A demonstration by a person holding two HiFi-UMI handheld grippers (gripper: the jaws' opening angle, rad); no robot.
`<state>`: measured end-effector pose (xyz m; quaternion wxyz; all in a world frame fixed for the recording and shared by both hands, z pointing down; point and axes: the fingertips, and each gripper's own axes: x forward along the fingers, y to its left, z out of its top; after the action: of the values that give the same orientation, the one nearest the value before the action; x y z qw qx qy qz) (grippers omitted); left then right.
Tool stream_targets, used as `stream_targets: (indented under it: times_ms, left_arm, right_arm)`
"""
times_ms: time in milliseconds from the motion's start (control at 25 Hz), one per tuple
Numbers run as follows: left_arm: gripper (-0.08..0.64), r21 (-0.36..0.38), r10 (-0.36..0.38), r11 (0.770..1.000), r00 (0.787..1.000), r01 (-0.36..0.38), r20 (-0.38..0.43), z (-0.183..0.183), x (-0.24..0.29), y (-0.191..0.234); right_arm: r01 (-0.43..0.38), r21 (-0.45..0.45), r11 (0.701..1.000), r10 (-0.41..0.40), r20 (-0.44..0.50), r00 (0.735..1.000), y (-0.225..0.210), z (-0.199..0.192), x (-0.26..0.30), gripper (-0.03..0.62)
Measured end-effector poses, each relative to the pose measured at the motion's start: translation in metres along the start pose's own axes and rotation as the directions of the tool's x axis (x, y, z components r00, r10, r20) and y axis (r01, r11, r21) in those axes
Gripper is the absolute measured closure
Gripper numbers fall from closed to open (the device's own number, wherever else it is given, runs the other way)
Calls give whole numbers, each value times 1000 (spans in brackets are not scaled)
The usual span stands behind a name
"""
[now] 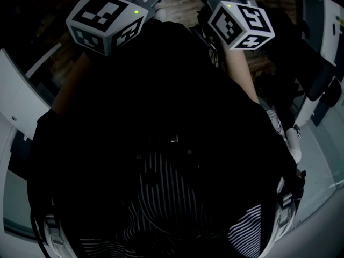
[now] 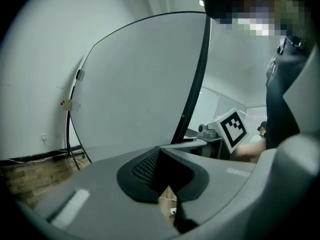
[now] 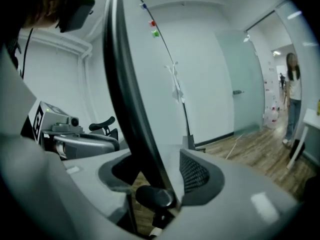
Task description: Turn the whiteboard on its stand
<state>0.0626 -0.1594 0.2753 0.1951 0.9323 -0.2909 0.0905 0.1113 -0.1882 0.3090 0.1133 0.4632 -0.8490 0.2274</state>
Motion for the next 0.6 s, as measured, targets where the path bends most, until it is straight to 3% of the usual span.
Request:
stream_targets:
  times_ms: [80, 240, 400, 600]
  left_arm:
    - [563, -3, 11, 1000, 1000, -11, -4, -2, -2, 1]
    - [563, -18, 45, 999, 999, -45, -16, -5, -3, 5]
    - [563, -14, 65, 998, 998, -65, -18, -7, 1, 8]
    - [563, -9, 84, 996, 996, -84, -20, -7, -4, 12]
  right_arm:
    - [-6, 14, 1000, 6, -3, 1000, -1, -1, 0, 397]
    - [7, -61, 998, -7, 10, 1000, 2, 1, -3, 466]
    - [26, -109, 994, -25, 12, 1000, 1, 1, -6, 480]
    - [29, -101, 994, -28, 17, 999, 3, 1, -5, 485]
